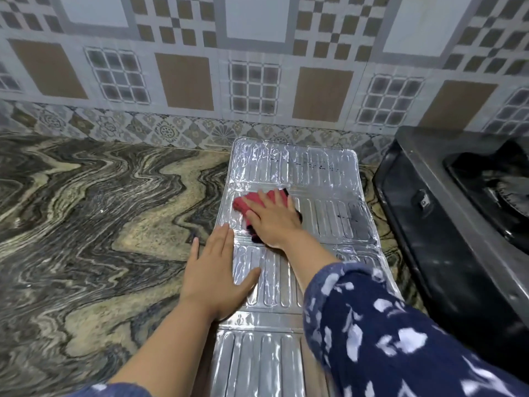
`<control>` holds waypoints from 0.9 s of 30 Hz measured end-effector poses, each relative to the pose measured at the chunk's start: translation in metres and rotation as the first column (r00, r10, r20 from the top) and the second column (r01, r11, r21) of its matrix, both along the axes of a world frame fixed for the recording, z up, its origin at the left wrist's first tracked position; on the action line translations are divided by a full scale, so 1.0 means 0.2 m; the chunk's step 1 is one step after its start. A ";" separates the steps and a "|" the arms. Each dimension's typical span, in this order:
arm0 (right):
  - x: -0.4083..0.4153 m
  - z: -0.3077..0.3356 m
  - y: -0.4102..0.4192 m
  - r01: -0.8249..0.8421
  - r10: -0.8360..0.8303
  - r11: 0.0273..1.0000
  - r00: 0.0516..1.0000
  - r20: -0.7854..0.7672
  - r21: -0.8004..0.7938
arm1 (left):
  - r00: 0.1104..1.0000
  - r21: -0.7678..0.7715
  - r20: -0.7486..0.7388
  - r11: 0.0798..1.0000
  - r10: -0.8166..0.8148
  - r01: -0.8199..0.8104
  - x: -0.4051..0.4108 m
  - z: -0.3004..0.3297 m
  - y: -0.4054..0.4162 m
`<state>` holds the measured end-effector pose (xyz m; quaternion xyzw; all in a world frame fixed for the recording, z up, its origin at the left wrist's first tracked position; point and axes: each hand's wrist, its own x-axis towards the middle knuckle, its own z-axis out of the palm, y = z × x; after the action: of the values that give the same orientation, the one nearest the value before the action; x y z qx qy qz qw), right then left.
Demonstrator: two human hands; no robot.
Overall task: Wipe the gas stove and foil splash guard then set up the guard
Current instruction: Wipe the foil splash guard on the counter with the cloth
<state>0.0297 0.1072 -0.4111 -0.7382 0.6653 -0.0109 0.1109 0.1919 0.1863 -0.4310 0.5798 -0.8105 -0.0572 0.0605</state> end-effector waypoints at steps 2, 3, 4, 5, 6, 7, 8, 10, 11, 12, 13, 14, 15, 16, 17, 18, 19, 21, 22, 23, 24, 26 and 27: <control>-0.12 0.00 -0.05 0.055 -0.055 0.998 0.998 -0.015 0.009 | 1.000 -0.004 0.004 1.000 0.001 -0.001 0.01 0.00 0.00; -0.19 0.00 -0.06 0.097 -0.097 0.995 0.995 -0.021 0.002 | 1.000 -0.005 0.008 1.000 0.000 0.000 0.01 0.01 0.00; -0.27 -0.01 -0.06 0.142 -0.142 0.990 0.989 -0.034 -0.006 | 1.000 -0.005 0.008 1.000 -0.002 0.002 0.00 0.01 0.00; -0.35 -0.01 -0.05 0.186 -0.187 0.982 0.981 -0.051 -0.009 | 1.000 -0.005 0.004 1.000 -0.004 0.004 0.00 0.01 0.00; -0.42 -0.02 -0.03 0.232 -0.232 0.973 0.971 -0.067 -0.009 | 1.000 -0.004 -0.001 1.000 -0.004 0.004 0.00 0.01 0.00; -0.48 -0.02 0.00 0.277 -0.277 0.961 0.958 -0.077 -0.006 | 1.000 -0.004 -0.005 1.000 -0.002 0.002 0.00 0.01 0.00; -0.53 -0.02 0.04 0.321 -0.321 0.947 0.944 -0.078 -0.001 | 1.000 -0.004 -0.005 1.000 0.000 0.000 0.00 0.00 0.00; -0.59 -0.02 0.11 0.383 -0.382 0.924 0.922 -0.068 0.007 | 1.000 -0.003 0.001 1.000 0.003 -0.003 0.00 0.00 -0.01; -0.60 -0.02 0.15 0.393 -0.392 0.919 0.918 -0.065 0.009 | 1.000 -0.001 0.001 1.000 0.002 -0.002 0.01 0.00 -0.01; -0.59 -0.03 0.18 0.391 -0.390 0.920 0.919 -0.065 0.013 | 1.000 0.005 -0.001 1.000 -0.002 0.002 0.01 0.00 -0.01; -0.59 -0.03 0.22 0.385 -0.383 0.923 0.921 -0.064 0.017 | 1.000 0.015 -0.001 1.000 -0.009 0.009 0.01 0.00 -0.01; -0.58 -0.03 0.24 0.380 -0.378 0.925 0.924 -0.059 0.020 | 1.000 0.024 0.006 1.000 -0.020 0.020 0.02 0.00 -0.01; -0.58 -0.02 0.27 0.375 -0.374 0.927 0.926 -0.053 0.025 | 0.999 0.031 0.017 0.999 -0.031 0.031 0.02 0.00 0.00; -0.57 -0.02 0.29 0.372 -0.370 0.928 0.928 -0.050 0.030 | 0.999 0.036 0.029 0.999 -0.042 0.041 0.03 0.00 0.01; -0.57 -0.02 0.32 0.369 -0.367 0.929 0.929 -0.051 0.036 | 0.998 0.042 0.040 0.998 -0.051 0.049 0.04 0.00 0.03; -0.56 -0.02 0.35 0.366 -0.363 0.930 0.930 -0.056 0.043 | 0.997 0.049 0.049 0.997 -0.057 0.054 0.05 0.01 0.04; -0.56 -0.02 0.38 0.362 -0.359 0.931 0.931 -0.059 0.049 | 0.997 0.059 0.062 0.997 -0.056 0.053 0.05 0.02 0.06; -0.53 -0.01 0.43 0.351 -0.347 0.935 0.936 -0.063 0.058 | 0.994 0.084 0.107 0.996 -0.032 0.023 0.05 0.07 0.08; -0.52 -0.01 0.46 0.344 -0.340 0.937 0.938 -0.067 0.060 | 0.991 0.088 0.132 0.996 -0.009 -0.003 0.03 0.10 0.08; -0.52 0.00 0.48 0.337 -0.333 0.939 0.941 -0.068 0.062 | 0.989 0.081 0.145 0.996 0.018 -0.030 0.01 0.13 0.07; -0.51 0.00 0.50 0.330 -0.326 0.942 0.943 -0.065 0.064 | 0.989 0.071 0.140 0.996 0.045 -0.055 -0.03 0.15 0.04; -0.52 0.00 0.53 0.316 -0.315 0.947 0.949 -0.035 0.049 | 0.991 0.067 0.107 0.994 0.078 -0.086 -0.12 0.16 -0.01; -0.52 0.01 0.53 0.314 -0.314 0.949 0.949 -0.008 0.021 | 0.992 0.080 0.098 0.993 0.075 -0.083 -0.16 0.15 -0.03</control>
<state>-0.0750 0.2135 -0.4094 -0.6218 0.7745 -0.0192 0.1145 0.1593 0.1805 -0.4009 0.6157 -0.7856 -0.0614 -0.0002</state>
